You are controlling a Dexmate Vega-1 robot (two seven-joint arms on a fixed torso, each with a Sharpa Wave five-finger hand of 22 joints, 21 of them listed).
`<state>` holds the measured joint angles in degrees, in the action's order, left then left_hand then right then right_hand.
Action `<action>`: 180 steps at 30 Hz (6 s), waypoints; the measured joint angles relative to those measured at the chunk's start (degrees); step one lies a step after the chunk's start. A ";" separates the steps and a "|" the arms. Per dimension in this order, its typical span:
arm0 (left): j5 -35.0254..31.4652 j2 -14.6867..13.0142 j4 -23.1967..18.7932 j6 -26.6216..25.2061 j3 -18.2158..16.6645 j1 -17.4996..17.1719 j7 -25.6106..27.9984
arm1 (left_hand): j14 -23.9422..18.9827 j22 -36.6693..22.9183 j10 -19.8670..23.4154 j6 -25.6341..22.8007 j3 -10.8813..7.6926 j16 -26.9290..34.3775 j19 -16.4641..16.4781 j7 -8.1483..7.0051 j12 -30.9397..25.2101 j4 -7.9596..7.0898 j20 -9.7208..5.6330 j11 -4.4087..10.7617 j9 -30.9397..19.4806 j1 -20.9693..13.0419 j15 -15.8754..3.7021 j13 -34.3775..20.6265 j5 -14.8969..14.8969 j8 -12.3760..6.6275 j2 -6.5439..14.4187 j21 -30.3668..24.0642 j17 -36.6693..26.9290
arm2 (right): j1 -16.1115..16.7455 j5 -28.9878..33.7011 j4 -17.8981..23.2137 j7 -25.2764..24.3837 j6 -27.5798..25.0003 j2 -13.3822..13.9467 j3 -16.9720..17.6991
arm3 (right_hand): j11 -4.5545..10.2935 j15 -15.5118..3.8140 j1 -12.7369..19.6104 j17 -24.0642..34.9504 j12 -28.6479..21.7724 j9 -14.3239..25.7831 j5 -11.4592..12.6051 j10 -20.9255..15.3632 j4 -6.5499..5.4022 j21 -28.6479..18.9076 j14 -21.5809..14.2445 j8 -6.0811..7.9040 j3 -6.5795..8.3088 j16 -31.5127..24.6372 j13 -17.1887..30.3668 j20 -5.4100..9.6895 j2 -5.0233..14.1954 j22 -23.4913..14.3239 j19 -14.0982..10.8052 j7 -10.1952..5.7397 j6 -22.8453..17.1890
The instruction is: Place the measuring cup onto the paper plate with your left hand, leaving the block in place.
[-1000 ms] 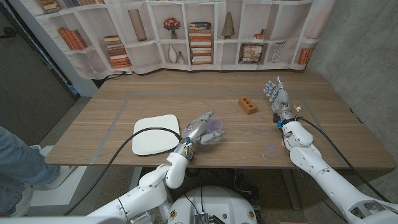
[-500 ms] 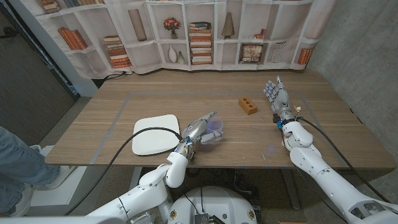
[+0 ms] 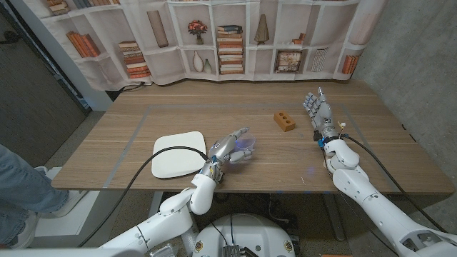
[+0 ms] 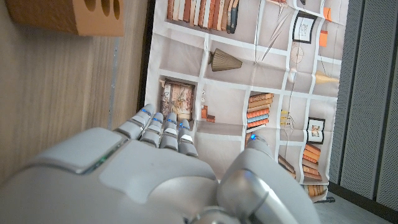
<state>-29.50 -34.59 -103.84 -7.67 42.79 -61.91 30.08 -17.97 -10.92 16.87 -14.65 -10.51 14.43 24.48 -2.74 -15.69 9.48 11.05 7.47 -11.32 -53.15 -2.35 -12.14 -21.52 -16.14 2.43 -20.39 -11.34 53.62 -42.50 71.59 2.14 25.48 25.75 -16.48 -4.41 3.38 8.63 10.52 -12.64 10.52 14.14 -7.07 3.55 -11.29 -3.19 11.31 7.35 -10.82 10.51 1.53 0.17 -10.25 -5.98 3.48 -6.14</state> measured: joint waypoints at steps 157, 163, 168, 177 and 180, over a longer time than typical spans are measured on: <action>16.55 -6.21 -12.81 9.66 -16.22 -13.17 -2.90 | -9.15 -0.22 6.43 -8.03 -3.63 0.81 6.45 -1.18 0.71 -4.91 -2.40 -0.54 -0.80 -2.64 -0.44 -4.50 11.45 -1.10 0.90 -2.44 -5.29 | -1.31 0.98 0.71 -1.02 -1.97 0.31 -0.81 | 0.00 -0.21 0.60 0.00 0.00 0.00 -0.45 -1.22 0.56 0.00 -0.81 0.00 -0.56 0.00 0.00 -0.30 0.60 0.00 -0.31 -0.71 -1.13; 16.55 -6.94 -14.10 8.85 -17.52 -14.33 -2.90 | -8.95 -0.22 6.42 -8.17 -3.63 0.60 6.28 -1.04 0.72 -4.91 -2.23 -0.54 -0.79 -2.56 -0.24 -4.65 11.45 -1.10 0.97 -2.44 -5.14 | -1.25 0.89 0.78 -1.14 -2.11 0.32 -0.77 | 0.00 -0.38 0.60 0.00 0.00 0.11 -0.45 -1.22 0.56 0.00 -0.97 0.00 -0.56 0.00 0.00 -0.30 0.60 0.00 -0.31 -0.71 -1.13; 16.63 -7.31 -14.78 8.28 -18.26 -14.97 -2.92 | -8.95 -0.22 6.42 -8.17 -3.63 0.60 6.28 -1.04 0.72 -4.91 -2.23 -0.54 -0.80 -1.74 -0.24 -4.78 11.45 -1.09 0.72 -2.44 -5.14 | -1.23 0.89 0.79 -1.15 -2.13 0.33 -0.77 | 0.00 -0.42 0.60 0.00 0.00 0.29 -0.45 -1.22 0.56 0.00 -1.02 0.00 -0.55 0.00 0.00 -0.30 0.60 0.00 -0.31 -0.71 -1.12; 17.13 -8.31 -16.18 7.44 -19.93 -16.36 -3.12 | -8.95 -0.22 6.42 -8.17 -3.62 0.60 6.28 -1.05 1.11 -4.90 -2.23 -0.55 -0.80 -1.60 -0.24 -4.77 11.45 -1.09 0.58 -2.44 -5.14 | -1.34 0.92 0.66 -1.17 -2.24 0.33 -0.83 | -0.32 -0.42 0.61 0.00 0.00 0.29 -0.45 -1.54 0.55 0.00 -1.02 0.00 -0.55 0.00 0.00 -0.08 0.61 0.00 -0.53 -0.71 -1.13; 17.25 -8.66 -16.77 7.12 -20.56 -16.89 -3.13 | -8.95 -0.21 6.42 -8.16 -3.62 0.60 6.28 -1.05 1.11 -4.90 -2.23 -0.55 -0.79 -1.59 -0.24 -4.77 11.45 -1.09 0.57 -2.44 -5.14 | -1.44 0.95 0.57 -1.15 -2.24 0.31 -0.84 | -0.31 -0.42 0.98 0.00 0.00 0.29 -0.45 -1.53 0.55 0.00 -1.02 0.00 -0.55 0.00 0.00 -0.08 0.99 0.00 -0.53 -0.71 -1.12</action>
<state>-12.26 -43.25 -120.60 -0.55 22.23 -78.80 26.95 -26.92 -11.13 23.29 -22.82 -14.13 15.04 30.76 -3.78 -14.58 4.58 8.81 6.92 -12.11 -54.74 -2.59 -16.91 -10.08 -17.23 3.00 -22.83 -16.48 52.18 -41.56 72.16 0.99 23.24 26.07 -17.33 -4.72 2.96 9.62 10.52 -12.64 10.81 13.69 -8.61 4.11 -11.30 -4.21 11.31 6.79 -10.82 10.51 1.45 1.15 -10.25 -6.51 2.77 -7.27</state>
